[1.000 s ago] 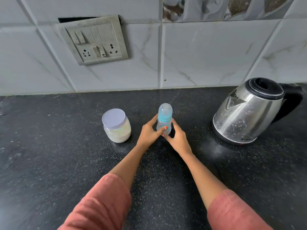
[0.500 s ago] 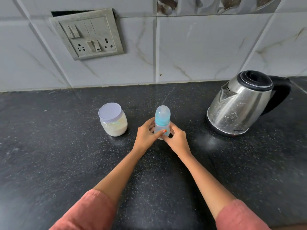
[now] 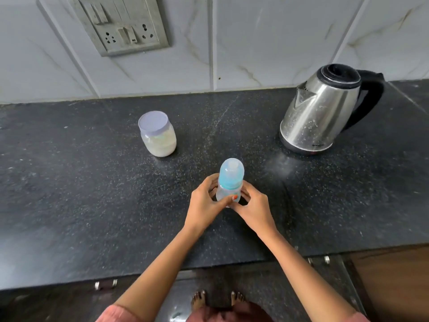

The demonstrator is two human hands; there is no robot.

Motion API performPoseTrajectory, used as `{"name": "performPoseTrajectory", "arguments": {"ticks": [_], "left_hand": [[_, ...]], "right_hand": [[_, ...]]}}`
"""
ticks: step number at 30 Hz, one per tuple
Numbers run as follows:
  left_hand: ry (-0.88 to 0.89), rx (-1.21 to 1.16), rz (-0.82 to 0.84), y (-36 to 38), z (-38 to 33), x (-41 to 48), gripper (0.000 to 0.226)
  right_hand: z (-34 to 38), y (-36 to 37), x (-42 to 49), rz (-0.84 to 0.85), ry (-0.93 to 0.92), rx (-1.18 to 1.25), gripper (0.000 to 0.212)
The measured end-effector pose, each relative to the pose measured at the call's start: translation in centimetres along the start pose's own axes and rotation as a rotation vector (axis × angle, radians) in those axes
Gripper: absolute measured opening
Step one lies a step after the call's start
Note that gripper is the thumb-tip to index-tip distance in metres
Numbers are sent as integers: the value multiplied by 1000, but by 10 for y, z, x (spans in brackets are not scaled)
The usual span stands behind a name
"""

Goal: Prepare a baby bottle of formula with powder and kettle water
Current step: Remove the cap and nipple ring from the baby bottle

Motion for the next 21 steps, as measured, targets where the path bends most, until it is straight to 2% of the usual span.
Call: {"name": "performPoseTrajectory", "arguments": {"ticks": [15, 21], "left_hand": [[-9, -14, 34, 13, 6, -45, 62], [-60, -94, 65, 13, 13, -42, 63]], "right_hand": [[-12, 1, -46, 16, 82, 1, 49], [7, -17, -44, 60, 91, -136, 57]]}}
Point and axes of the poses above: each hand's wrist, its own x-axis towards the middle knuckle, its own y-axis out of the palm, z = x × y, the point moved 3 cm from there along x, towards the middle knuckle, and after that the axes turned 5 degrees about y, right-handed, at the moved point
